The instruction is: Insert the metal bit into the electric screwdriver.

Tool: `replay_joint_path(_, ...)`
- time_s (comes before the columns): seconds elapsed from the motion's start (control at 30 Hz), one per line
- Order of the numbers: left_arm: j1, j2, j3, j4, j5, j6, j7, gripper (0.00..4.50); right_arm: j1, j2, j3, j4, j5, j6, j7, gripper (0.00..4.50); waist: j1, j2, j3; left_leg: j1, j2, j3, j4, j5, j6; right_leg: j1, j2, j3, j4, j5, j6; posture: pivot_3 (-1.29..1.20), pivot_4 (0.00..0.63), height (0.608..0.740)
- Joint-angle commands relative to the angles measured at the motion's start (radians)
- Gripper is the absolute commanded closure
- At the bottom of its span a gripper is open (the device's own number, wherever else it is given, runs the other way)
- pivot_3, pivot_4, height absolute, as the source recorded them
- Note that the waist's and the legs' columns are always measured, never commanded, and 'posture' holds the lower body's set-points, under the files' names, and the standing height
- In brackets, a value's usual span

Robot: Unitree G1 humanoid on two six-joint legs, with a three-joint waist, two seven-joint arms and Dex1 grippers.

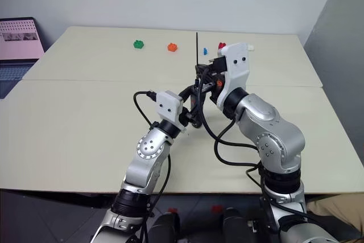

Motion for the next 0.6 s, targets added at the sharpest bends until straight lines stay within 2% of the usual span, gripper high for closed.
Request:
replay_joint_path(0.03,-0.005,0.001,0.005,-0.010,0.012,-0.010,0.009,2.87,0.000,0.005,-0.005,-0.056,0.011,-0.002,-0.004,4.50,0.000,0.000,0.000,0.000,0.000,0.000,0.000,0.000,0.000,0.000,0.000,0.000,0.000,0.000,0.000,0.00,0.150,0.740)
replay_joint_path(0.6,-0.004,0.003,0.000,-0.011,0.011,-0.009,0.002,2.87,0.022,0.023,0.010,-0.068,0.009,-0.002,-0.008,4.50,0.000,0.000,0.000,0.000,0.000,0.000,0.000,0.000,0.000,0.000,0.000,0.000,0.000,0.000,0.000,0.00,0.150,0.740)
